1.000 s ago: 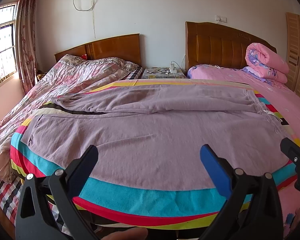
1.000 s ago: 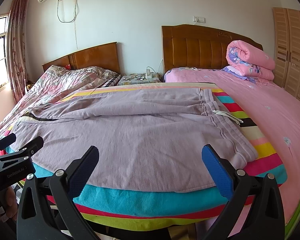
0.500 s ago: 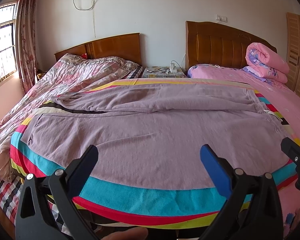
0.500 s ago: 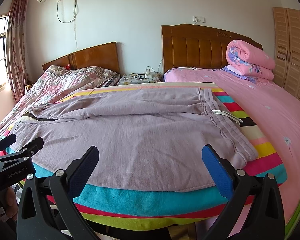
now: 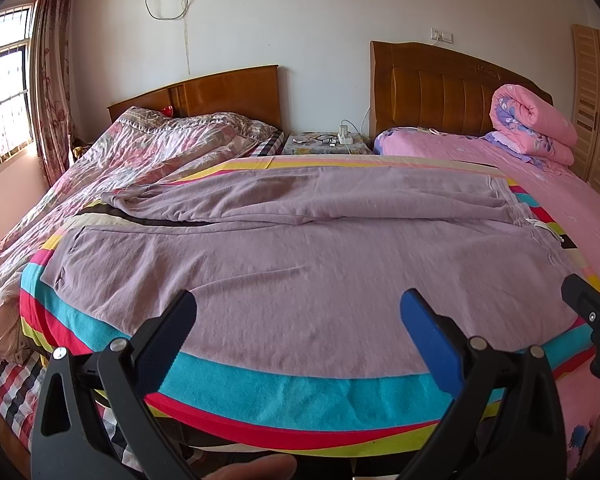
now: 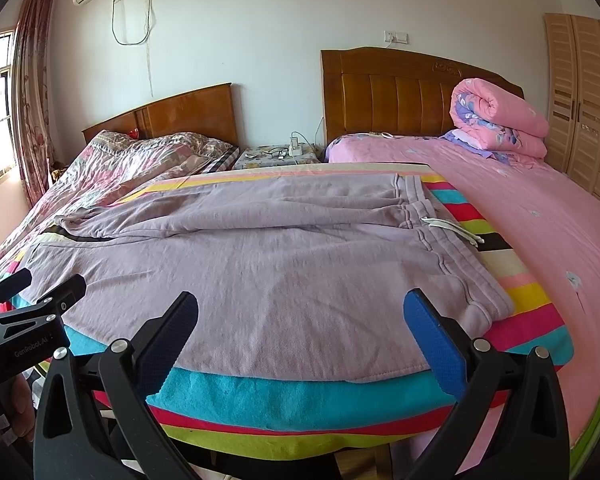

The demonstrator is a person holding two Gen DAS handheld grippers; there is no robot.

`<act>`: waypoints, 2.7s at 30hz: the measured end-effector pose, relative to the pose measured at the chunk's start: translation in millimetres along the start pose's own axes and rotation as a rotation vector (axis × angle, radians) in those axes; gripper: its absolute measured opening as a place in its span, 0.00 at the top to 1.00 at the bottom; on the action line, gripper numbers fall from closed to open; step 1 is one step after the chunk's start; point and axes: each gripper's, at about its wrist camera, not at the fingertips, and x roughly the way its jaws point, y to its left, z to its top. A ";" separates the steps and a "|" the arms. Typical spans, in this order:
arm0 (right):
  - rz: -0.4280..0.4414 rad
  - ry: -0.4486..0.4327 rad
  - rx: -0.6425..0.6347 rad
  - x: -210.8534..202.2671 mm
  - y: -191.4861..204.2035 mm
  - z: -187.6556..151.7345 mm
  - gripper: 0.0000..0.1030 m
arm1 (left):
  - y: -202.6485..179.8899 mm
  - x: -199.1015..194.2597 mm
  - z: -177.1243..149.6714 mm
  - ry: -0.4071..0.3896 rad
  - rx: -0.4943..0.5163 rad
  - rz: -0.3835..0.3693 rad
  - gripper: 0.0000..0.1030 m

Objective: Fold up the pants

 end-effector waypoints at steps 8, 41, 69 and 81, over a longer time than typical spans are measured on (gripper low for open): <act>0.000 0.002 0.001 -0.4 -0.4 -0.6 0.04 | 0.8 0.8 0.2 0.008 -0.005 -0.003 0.01; -0.008 0.041 0.000 12.8 -0.6 -5.1 0.04 | 5.3 11.7 0.2 0.049 -0.025 -0.007 0.01; 0.534 0.476 -0.461 461.3 -6.3 215.5 0.16 | 121.4 292.9 161.4 0.396 -0.605 -0.391 0.01; 0.409 0.173 -0.762 290.8 21.0 163.0 0.84 | 102.8 349.6 160.4 0.437 -0.701 -0.426 0.01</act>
